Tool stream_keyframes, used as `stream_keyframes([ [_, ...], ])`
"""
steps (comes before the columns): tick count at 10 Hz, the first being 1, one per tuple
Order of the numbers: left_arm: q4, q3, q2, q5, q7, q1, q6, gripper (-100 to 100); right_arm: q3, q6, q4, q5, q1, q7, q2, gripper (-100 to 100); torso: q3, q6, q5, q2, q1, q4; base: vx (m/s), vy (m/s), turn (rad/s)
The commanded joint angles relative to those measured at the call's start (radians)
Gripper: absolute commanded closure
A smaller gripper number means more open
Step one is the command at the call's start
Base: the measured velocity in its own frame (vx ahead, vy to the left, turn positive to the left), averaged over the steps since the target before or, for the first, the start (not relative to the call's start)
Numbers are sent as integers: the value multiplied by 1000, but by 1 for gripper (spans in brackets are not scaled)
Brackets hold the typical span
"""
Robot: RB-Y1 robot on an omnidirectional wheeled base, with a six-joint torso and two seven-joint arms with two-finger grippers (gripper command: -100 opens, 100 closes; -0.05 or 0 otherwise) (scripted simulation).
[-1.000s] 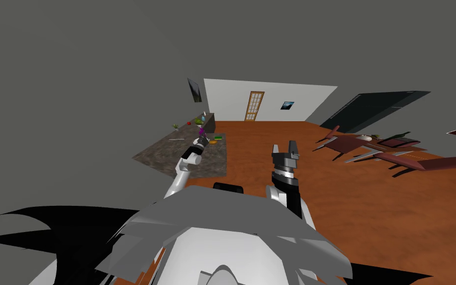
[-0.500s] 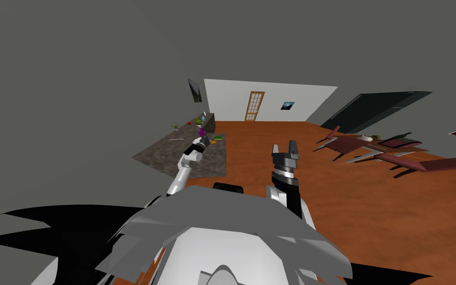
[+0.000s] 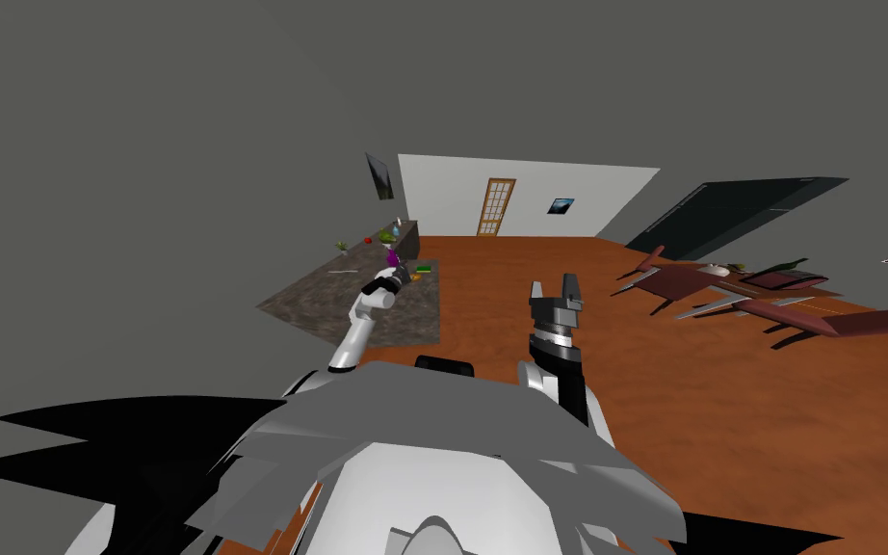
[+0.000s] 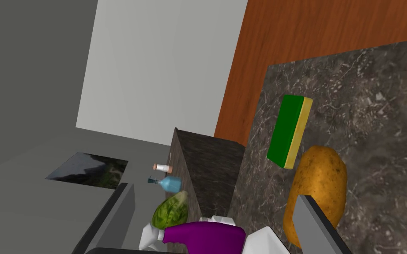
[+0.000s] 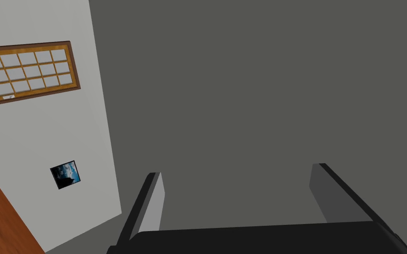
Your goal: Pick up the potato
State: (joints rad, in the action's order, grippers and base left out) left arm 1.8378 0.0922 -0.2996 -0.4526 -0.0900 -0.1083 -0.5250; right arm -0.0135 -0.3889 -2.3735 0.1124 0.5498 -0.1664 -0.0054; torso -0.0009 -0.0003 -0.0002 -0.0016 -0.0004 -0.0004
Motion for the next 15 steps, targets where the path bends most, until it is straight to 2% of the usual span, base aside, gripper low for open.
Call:
stream_keyframes([
  [1,-34,0,-12,-16,-4,-28,-50,-100,0,0,0,0,0,0,0,0,0,0,0,0,0,0,25,-10,14],
  [2,-34,0,-12,-16,-4,-28,-64,-100,0,0,0,0,0,0,0,0,0,0,0,0,0,0,24,-9,8],
  [3,-69,1,-24,-27,-9,-58,-97,-100,0,0,0,0,0,0,0,0,0,0,0,0,0,0,35,-6,15],
  [4,-69,1,-24,-27,-9,-58,-114,-100,0,0,0,0,0,0,0,0,-1,0,0,-1,0,0,30,-5,10],
  [5,-103,1,-35,-38,-13,-87,-148,-100,0,0,0,0,0,0,0,0,0,0,0,-1,0,0,29,-6,17],
  [6,-103,1,-35,-38,-13,-87,-163,-100,0,0,0,0,0,0,0,0,0,0,0,-1,0,0,27,-6,7],
  [8,-164,1,-58,-57,-23,-142,-233,-100,0,0,0,0,0,0,0,0,-1,0,0,-1,0,0,44,-8,21],
  [9,-172,1,-58,-57,-23,-142,-256,-100,0,0,0,0,0,0,0,0,-1,0,0,-2,0,0,48,1,7],
  [10,-206,1,-69,-65,-28,-168,-289,-100,0,0,0,0,0,0,0,0,-1,0,0,-2,1,-1,49,2,13],
  [11,-206,1,-69,-65,-28,-168,-300,-100,0,0,0,0,0,0,0,0,-1,0,0,-2,1,0,37,-1,7],
  [12,-239,0,-80,-73,-32,-192,-337,-100,0,0,0,0,0,0,0,0,-1,0,0,-1,1,0,38,-1,14],
  [13,-239,0,-80,-73,-32,-192,-341,-100,0,0,0,0,0,0,0,0,-1,0,0,-1,1,0,36,0,8],
  [15,-300,-1,-100,-87,-41,-235,-405,-100,0,0,0,0,0,0,0,0,-1,0,0,-2,1,0,57,-2,14],
])
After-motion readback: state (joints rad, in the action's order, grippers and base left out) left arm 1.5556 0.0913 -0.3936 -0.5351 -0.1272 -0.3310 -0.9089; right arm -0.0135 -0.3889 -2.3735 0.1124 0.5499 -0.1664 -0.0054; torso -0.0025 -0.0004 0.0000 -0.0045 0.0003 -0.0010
